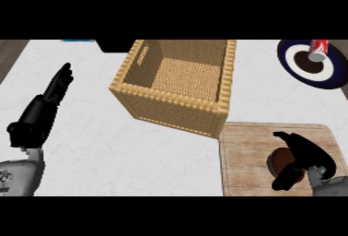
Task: Pick the cupcake from the cutting board and place it in the basket
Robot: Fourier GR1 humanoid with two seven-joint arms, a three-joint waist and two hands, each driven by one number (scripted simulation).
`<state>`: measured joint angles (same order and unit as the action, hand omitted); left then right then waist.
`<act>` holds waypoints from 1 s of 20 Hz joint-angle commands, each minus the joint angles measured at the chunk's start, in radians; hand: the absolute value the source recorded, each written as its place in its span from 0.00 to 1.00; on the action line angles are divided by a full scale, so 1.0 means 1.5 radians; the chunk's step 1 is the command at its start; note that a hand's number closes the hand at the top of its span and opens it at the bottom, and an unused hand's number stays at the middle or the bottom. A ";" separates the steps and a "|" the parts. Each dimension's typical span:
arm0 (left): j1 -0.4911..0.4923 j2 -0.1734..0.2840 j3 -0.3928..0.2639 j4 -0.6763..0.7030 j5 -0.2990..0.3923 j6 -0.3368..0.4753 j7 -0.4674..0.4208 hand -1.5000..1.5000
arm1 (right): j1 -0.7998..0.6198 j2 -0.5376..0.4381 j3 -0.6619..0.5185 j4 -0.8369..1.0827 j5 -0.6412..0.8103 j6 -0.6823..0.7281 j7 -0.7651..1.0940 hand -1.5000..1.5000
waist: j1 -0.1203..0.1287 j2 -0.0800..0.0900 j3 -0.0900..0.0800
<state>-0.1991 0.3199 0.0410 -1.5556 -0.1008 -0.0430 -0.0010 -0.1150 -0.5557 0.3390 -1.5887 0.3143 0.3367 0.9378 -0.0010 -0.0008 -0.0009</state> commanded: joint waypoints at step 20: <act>-0.007 -0.019 0.012 -0.004 -0.025 -0.026 -0.020 0.50 | -0.206 -0.088 -0.060 0.357 0.261 -0.079 -0.427 1.00 | 0.021 0.006 0.002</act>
<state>-0.2106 0.2991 0.0707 -1.5576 -0.1188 -0.0883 -0.0112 -0.3140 -0.6495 0.2713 -1.2133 0.6397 0.2720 0.4361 0.0233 0.0041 -0.0017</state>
